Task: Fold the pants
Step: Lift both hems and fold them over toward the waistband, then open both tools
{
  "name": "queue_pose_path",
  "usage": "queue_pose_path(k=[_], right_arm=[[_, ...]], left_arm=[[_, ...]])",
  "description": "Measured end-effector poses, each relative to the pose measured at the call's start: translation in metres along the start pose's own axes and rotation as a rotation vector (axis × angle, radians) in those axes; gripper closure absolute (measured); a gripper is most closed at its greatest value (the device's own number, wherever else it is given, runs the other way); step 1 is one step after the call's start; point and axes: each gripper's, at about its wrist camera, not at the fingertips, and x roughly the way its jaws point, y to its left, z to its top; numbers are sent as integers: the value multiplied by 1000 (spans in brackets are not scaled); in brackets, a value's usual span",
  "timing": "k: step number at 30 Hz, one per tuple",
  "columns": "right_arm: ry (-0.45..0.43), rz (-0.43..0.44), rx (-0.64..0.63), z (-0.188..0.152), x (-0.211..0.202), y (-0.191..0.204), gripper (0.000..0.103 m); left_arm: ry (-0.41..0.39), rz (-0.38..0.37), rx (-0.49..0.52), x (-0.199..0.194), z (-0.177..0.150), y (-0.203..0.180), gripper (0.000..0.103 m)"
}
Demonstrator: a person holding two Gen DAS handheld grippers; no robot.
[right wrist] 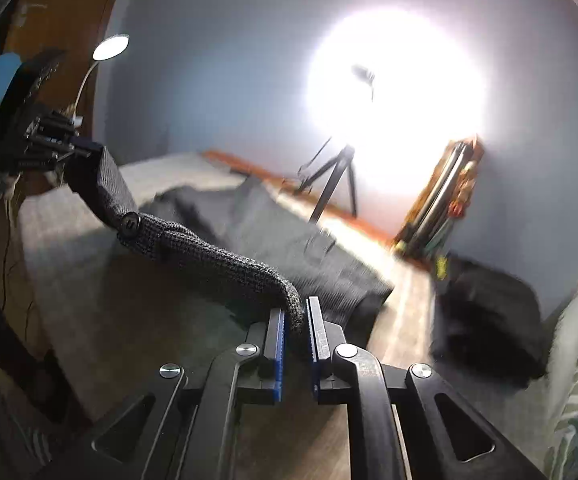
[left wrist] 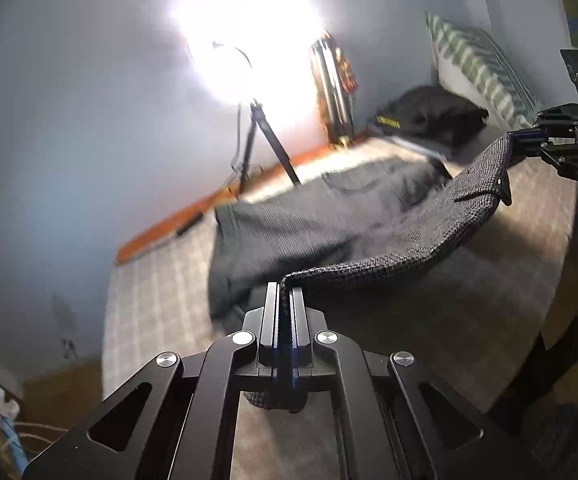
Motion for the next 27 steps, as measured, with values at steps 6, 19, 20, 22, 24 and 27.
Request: queue_pose_path(k=[6,19,20,22,24,27], right_arm=[[-80,-41,-13,51,-12,-19,97],[55,-45,43,78,83,-69,97],[65,-52,42,78,92,-72,97],[94,-58,49,76,115,-82,97],[123,-63,51,76,136,-94,97],[161,-81,49,75,170,-106,97]], left_arm=[[-81,63,20,-11,47,26,101],[10,109,106,80,112,63,101],[23,111,114,94,114,63,101],[47,109,117,116,118,66,101],[72,108,121,136,122,69,101],[112,126,145,173,126,69,101]])
